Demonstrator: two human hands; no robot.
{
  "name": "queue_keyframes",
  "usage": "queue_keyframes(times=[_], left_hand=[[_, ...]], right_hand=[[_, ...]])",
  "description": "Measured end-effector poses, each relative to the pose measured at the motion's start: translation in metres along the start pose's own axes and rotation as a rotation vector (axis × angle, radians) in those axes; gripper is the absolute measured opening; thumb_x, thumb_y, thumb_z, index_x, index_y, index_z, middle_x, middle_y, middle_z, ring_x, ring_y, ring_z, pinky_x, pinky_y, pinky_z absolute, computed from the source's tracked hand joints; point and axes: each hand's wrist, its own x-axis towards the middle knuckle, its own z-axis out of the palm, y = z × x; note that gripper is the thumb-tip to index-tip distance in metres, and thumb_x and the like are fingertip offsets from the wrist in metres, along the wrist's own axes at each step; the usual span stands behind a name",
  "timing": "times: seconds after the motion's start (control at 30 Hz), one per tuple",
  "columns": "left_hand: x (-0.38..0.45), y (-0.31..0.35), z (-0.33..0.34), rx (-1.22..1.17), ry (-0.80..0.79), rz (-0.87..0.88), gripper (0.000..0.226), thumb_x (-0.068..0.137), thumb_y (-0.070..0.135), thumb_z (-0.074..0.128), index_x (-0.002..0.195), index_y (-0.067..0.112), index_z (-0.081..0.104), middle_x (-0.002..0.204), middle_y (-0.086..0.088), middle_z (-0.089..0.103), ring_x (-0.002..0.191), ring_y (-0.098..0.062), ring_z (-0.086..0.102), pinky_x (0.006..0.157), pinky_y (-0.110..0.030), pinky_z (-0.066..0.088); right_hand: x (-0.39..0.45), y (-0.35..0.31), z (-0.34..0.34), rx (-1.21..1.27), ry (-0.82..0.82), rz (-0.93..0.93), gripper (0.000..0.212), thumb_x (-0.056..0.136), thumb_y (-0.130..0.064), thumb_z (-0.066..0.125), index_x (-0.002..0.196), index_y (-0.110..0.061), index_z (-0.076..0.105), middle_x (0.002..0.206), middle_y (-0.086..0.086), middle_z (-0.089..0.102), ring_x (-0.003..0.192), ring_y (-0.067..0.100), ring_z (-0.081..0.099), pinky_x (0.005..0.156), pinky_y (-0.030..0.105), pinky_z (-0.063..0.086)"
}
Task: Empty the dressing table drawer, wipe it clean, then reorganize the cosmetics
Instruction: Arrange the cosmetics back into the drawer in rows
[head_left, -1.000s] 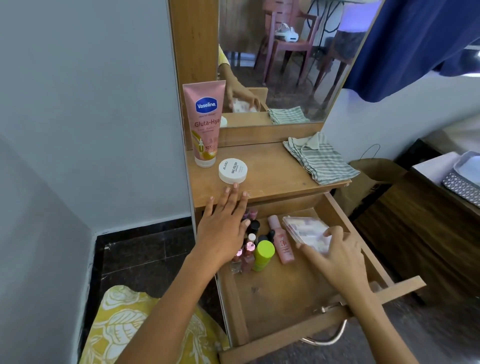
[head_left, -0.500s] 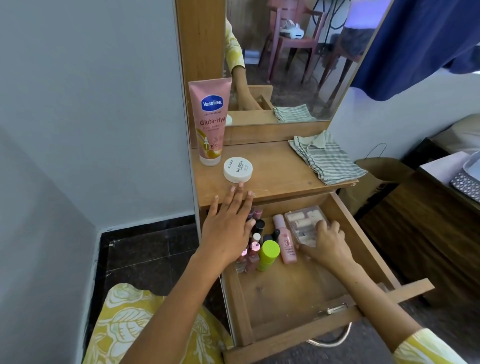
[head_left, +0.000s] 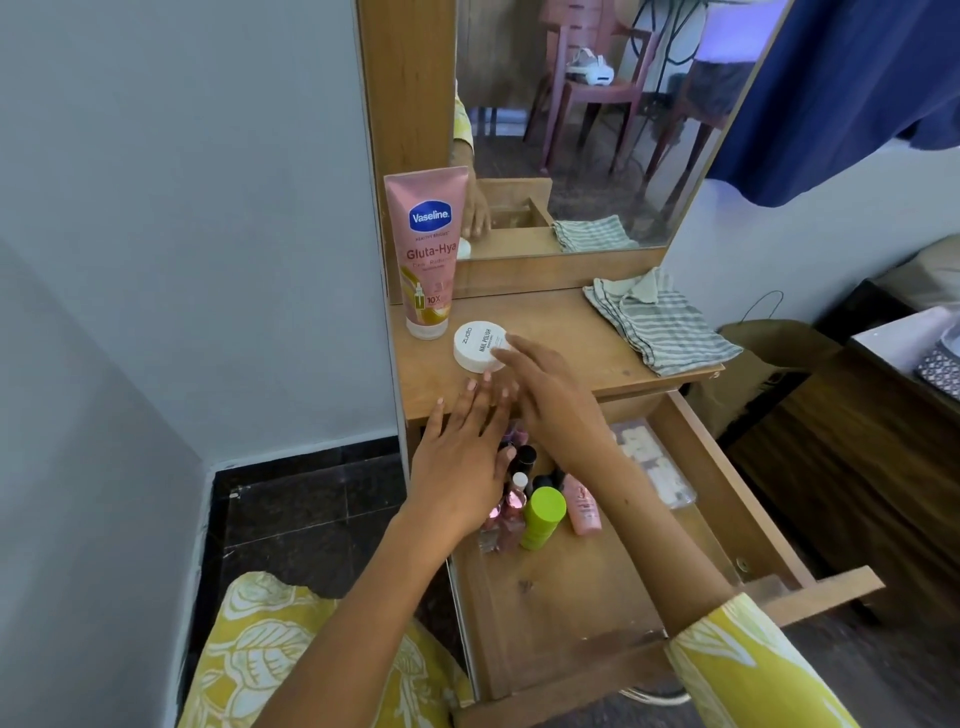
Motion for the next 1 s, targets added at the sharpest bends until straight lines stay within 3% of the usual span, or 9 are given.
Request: queue_keyframes(times=[0.07, 0.13, 0.23, 0.33, 0.47, 0.63, 0.73, 0.8, 1.0], left_hand=[[0.0, 0.0, -0.003, -0.002, -0.002, 0.001, 0.061, 0.101, 0.036, 0.023, 0.146, 0.02, -0.015, 0.154, -0.002, -0.021, 0.141, -0.016, -0.021, 0.11, -0.036, -0.017], [-0.003, -0.001, -0.004, 0.012, -0.007, 0.006, 0.06, 0.101, 0.036, 0.022, 0.147, 0.019, -0.013, 0.155, -0.002, -0.021, 0.141, -0.016, -0.021, 0.11, -0.036, -0.016], [-0.01, -0.005, -0.005, 0.024, -0.008, -0.01, 0.06, 0.101, 0.037, 0.022, 0.148, 0.019, -0.011, 0.155, -0.002, -0.02, 0.141, -0.016, -0.019, 0.112, -0.037, -0.014], [-0.015, -0.007, -0.005, 0.021, -0.019, -0.022, 0.06, 0.101, 0.037, 0.023, 0.148, 0.02, -0.01, 0.154, -0.002, -0.021, 0.141, -0.015, -0.019, 0.114, -0.038, -0.011], [-0.014, -0.008, -0.004, 0.011, -0.023, -0.027, 0.061, 0.101, 0.038, 0.022, 0.147, 0.021, -0.014, 0.153, 0.0, -0.024, 0.141, -0.015, -0.021, 0.113, -0.037, -0.011], [-0.014, -0.009, -0.002, 0.012, -0.024, -0.022, 0.061, 0.101, 0.039, 0.022, 0.146, 0.022, -0.015, 0.152, -0.001, -0.026, 0.14, -0.015, -0.022, 0.112, -0.037, -0.012], [-0.014, -0.008, 0.0, 0.023, -0.024, -0.024, 0.06, 0.101, 0.039, 0.02, 0.146, 0.021, -0.016, 0.152, -0.002, -0.028, 0.14, -0.016, -0.023, 0.113, -0.038, -0.011], [-0.014, -0.008, 0.001, 0.027, -0.028, -0.025, 0.06, 0.101, 0.039, 0.019, 0.146, 0.02, -0.016, 0.152, -0.002, -0.028, 0.14, -0.016, -0.023, 0.113, -0.038, -0.011], [-0.013, -0.009, 0.0, 0.021, -0.03, -0.028, 0.06, 0.101, 0.039, 0.019, 0.146, 0.02, -0.016, 0.152, -0.002, -0.028, 0.139, -0.016, -0.024, 0.112, -0.038, -0.012]], right_hand=[[0.013, 0.0, 0.003, -0.069, -0.083, -0.046, 0.051, 0.091, -0.003, 0.044, 0.141, -0.015, 0.042, 0.152, 0.007, 0.034, 0.141, 0.023, 0.029, 0.113, 0.034, 0.026], [0.019, 0.001, 0.006, -0.049, -0.066, -0.032, 0.048, 0.091, -0.005, 0.046, 0.138, -0.013, 0.047, 0.148, 0.008, 0.04, 0.137, 0.025, 0.035, 0.11, 0.035, 0.031], [0.014, 0.0, 0.008, 0.011, 0.134, 0.056, 0.026, 0.089, -0.023, 0.058, 0.11, -0.009, 0.062, 0.12, 0.009, 0.056, 0.108, 0.025, 0.054, 0.085, 0.035, 0.046], [0.003, -0.003, 0.01, 0.044, 0.221, 0.153, 0.034, 0.079, -0.04, 0.07, 0.088, -0.011, 0.054, 0.103, 0.003, 0.054, 0.087, 0.02, 0.051, 0.062, 0.028, 0.038], [-0.006, -0.008, 0.0, 0.085, 0.19, 0.251, 0.037, 0.075, -0.042, 0.07, 0.081, -0.015, 0.046, 0.082, 0.0, 0.054, 0.079, 0.021, 0.049, 0.059, 0.028, 0.03], [-0.058, 0.009, -0.021, 0.04, 0.305, 0.517, 0.041, 0.066, -0.059, 0.059, 0.079, -0.021, 0.048, 0.078, -0.006, 0.052, 0.07, 0.013, 0.049, 0.052, 0.025, 0.032], [-0.098, 0.036, -0.025, -0.04, 0.118, 0.802, 0.045, 0.068, -0.063, 0.058, 0.082, -0.021, 0.052, 0.084, 0.0, 0.054, 0.074, 0.018, 0.055, 0.064, 0.035, 0.05], [-0.117, 0.048, -0.021, -0.087, -0.015, 0.928, 0.044, 0.073, -0.058, 0.063, 0.086, -0.017, 0.055, 0.087, 0.005, 0.057, 0.074, 0.019, 0.057, 0.067, 0.037, 0.053], [-0.13, 0.06, -0.004, -0.187, -0.313, 1.042, 0.04, 0.081, -0.035, 0.068, 0.112, -0.013, 0.055, 0.108, 0.009, 0.056, 0.09, 0.022, 0.061, 0.075, 0.032, 0.054]])
